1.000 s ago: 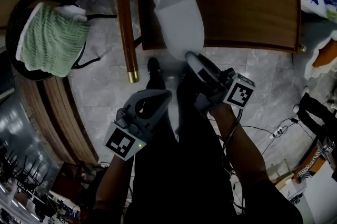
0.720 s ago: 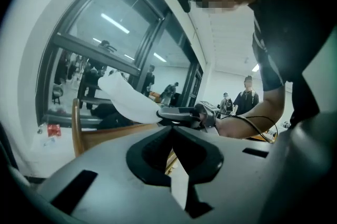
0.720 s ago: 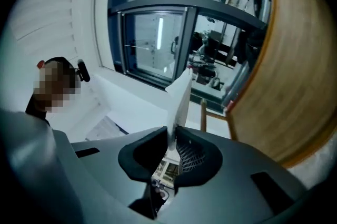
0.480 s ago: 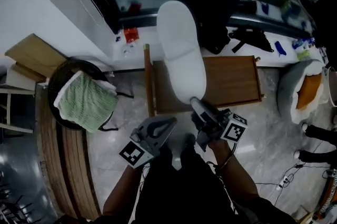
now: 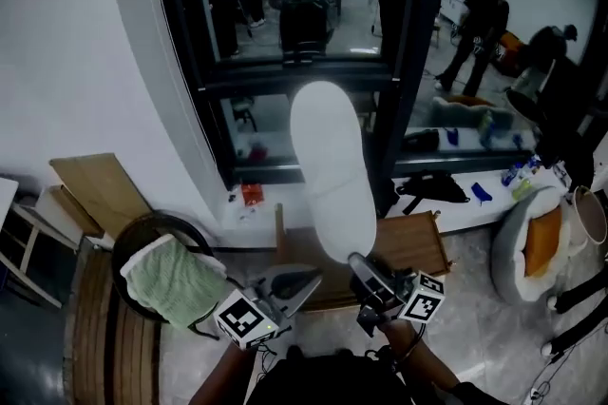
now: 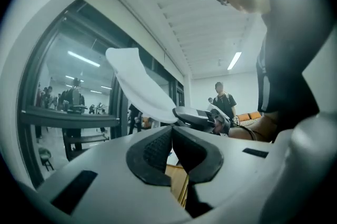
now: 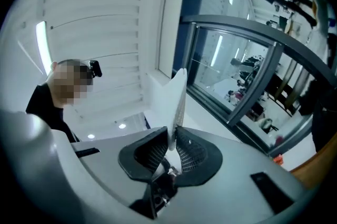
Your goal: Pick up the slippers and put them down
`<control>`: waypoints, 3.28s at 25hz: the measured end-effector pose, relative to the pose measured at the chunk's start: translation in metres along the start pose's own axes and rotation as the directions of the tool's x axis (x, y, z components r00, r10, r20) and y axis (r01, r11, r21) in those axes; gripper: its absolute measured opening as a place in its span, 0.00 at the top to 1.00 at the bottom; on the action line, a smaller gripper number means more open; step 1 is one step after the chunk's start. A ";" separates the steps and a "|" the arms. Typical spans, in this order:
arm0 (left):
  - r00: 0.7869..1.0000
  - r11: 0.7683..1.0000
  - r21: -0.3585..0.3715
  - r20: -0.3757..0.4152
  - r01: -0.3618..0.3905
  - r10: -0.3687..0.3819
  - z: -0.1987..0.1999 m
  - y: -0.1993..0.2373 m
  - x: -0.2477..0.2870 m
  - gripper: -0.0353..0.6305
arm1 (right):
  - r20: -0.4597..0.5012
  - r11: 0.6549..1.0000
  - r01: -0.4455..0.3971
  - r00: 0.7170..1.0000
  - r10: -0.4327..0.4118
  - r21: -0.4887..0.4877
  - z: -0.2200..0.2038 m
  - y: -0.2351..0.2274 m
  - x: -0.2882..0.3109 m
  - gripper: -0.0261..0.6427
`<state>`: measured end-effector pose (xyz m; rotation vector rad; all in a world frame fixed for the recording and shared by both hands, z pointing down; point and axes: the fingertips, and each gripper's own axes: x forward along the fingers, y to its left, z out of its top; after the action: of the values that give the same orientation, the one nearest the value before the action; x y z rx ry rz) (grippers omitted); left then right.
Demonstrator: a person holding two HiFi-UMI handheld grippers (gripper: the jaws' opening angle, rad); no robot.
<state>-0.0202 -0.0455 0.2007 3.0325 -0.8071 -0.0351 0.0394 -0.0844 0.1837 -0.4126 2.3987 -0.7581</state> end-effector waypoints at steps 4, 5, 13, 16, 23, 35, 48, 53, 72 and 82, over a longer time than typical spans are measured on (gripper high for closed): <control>1.000 0.997 0.073 0.011 0.015 -0.016 0.029 -0.011 -0.007 0.93 | 0.031 0.996 -0.065 0.997 0.067 -0.056 0.012 0.033 0.000 0.88; 1.000 0.996 0.090 0.014 0.016 -0.017 0.034 -0.013 -0.008 0.93 | 0.038 0.995 -0.076 0.996 0.078 -0.066 0.014 0.039 -0.001 0.88; 0.999 0.989 0.141 0.010 0.048 -0.050 0.037 -0.021 -0.009 0.93 | 0.066 0.989 -0.109 0.991 0.116 -0.101 0.019 0.053 -0.004 0.88; 0.998 0.988 0.139 0.005 0.063 -0.064 0.036 -0.020 -0.009 0.93 | 0.070 0.990 -0.096 0.992 0.104 -0.103 0.019 0.048 -0.004 0.88; 0.997 0.987 0.142 -0.014 0.071 -0.069 0.029 -0.024 -0.007 0.93 | 0.068 0.993 -0.059 0.996 0.066 -0.103 0.021 0.038 -0.009 0.88; 0.998 0.999 0.013 -0.050 0.040 -0.039 0.001 -0.012 0.003 0.93 | 0.029 0.998 0.056 0.998 -0.058 0.038 -0.013 -0.013 -0.024 0.88; 0.975 0.976 -0.217 -0.223 -0.031 -0.018 -0.147 0.025 0.015 0.93 | -0.050 0.921 0.271 0.962 -0.268 0.278 -0.095 -0.151 -0.070 0.88; 0.974 0.959 -0.281 -0.227 -0.046 -0.020 -0.206 0.027 0.022 0.93 | -0.082 0.869 0.331 0.942 -0.324 0.369 -0.142 -0.203 -0.094 0.88; 0.971 0.901 -0.431 -0.233 -0.051 -0.057 -0.307 -0.003 0.023 0.93 | -0.212 0.688 0.514 0.852 -0.479 0.512 -0.266 -0.298 -0.175 0.88; 0.977 0.891 -0.453 -0.198 -0.020 -0.078 -0.313 -0.008 0.027 0.93 | -0.282 0.639 0.584 0.808 -0.517 0.501 -0.289 -0.299 -0.192 0.88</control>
<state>0.0141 -0.0523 0.5133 2.5510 -0.6284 0.0859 0.0458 -0.1142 0.6406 -0.8839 1.9813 -1.7628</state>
